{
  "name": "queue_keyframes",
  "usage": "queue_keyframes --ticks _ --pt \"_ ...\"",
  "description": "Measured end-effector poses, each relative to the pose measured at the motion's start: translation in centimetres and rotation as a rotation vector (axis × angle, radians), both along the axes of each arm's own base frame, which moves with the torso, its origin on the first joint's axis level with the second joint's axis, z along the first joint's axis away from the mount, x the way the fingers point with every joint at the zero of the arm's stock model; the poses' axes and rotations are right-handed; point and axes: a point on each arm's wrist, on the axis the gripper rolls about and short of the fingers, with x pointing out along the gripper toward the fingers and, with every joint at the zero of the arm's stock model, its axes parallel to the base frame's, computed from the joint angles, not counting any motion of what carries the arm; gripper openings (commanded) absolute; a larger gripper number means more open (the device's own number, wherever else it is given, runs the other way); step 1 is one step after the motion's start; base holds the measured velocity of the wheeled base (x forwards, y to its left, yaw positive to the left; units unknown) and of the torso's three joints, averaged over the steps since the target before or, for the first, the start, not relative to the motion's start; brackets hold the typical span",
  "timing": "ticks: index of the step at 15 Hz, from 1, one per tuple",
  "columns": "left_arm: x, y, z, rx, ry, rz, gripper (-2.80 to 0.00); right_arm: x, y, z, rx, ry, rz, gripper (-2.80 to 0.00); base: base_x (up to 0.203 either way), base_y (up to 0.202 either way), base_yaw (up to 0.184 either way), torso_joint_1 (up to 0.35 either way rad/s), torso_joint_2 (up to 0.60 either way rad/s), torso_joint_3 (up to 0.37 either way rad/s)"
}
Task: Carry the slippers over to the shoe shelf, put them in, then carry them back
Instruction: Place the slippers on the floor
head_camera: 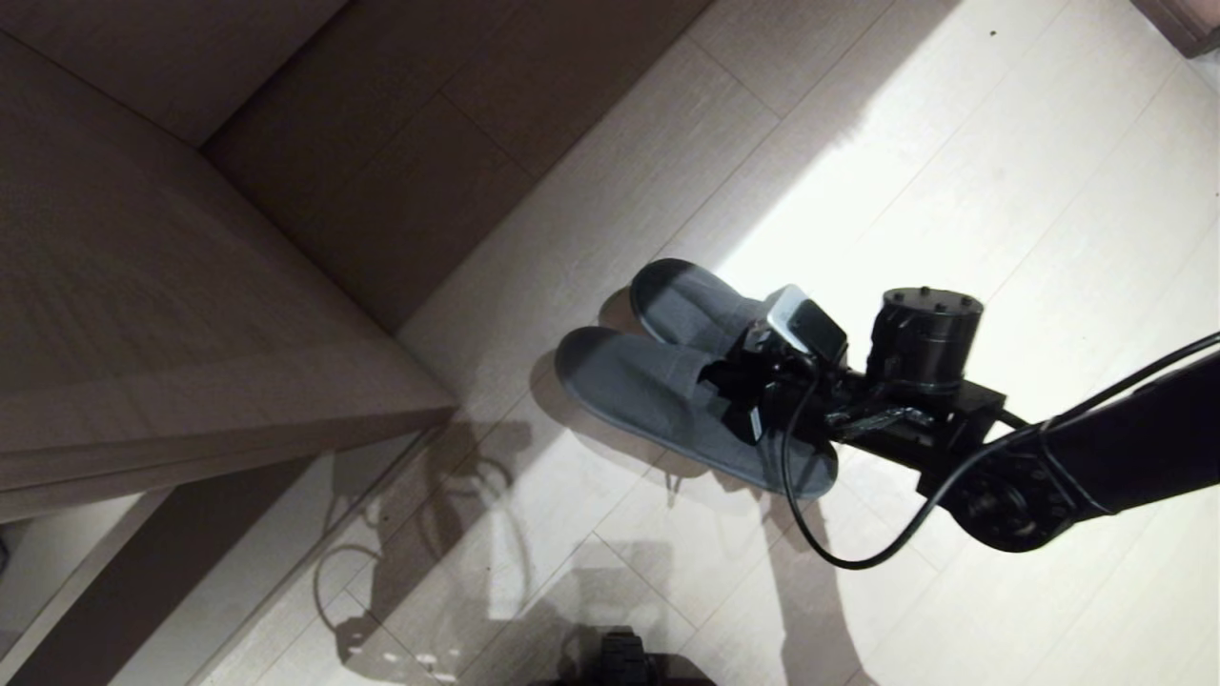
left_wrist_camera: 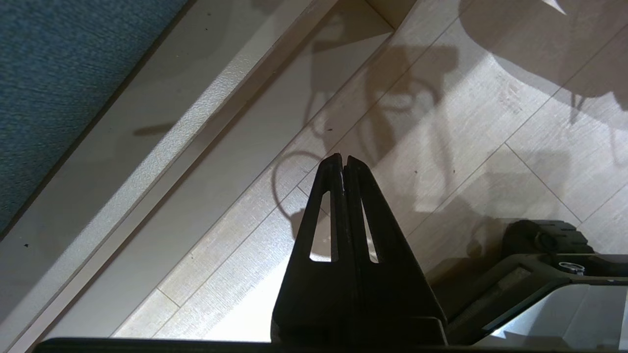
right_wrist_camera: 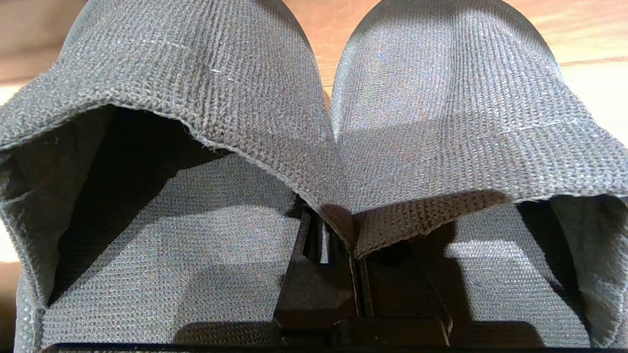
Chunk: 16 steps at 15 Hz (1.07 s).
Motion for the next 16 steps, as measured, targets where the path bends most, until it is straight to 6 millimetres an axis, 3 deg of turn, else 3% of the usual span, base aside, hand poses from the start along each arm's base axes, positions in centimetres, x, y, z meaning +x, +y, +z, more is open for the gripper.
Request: queue_keyframes --ticks 6,10,15,16 --pt "0.0 0.0 0.0 0.0 0.0 0.0 -2.8 6.6 3.2 -5.3 0.042 -0.118 -0.112 -2.8 0.0 0.0 0.0 0.0 0.0 0.0" --pt "0.0 0.0 0.0 -0.001 0.0 0.001 -2.8 8.7 4.7 -7.7 0.063 -0.131 -0.119 -2.8 0.0 0.0 0.0 0.0 0.0 0.0" --pt "0.0 0.0 0.0 -0.001 0.0 0.0 -2.8 10.2 5.5 -8.9 0.054 -0.119 -0.083 -2.8 0.0 0.0 0.0 0.0 0.0 0.0" --pt "0.0 0.0 0.0 -0.001 0.0 0.001 -2.8 10.3 5.6 -9.1 0.053 -0.119 -0.075 0.0 0.0 0.0 0.0 0.0 0.0 0.0"
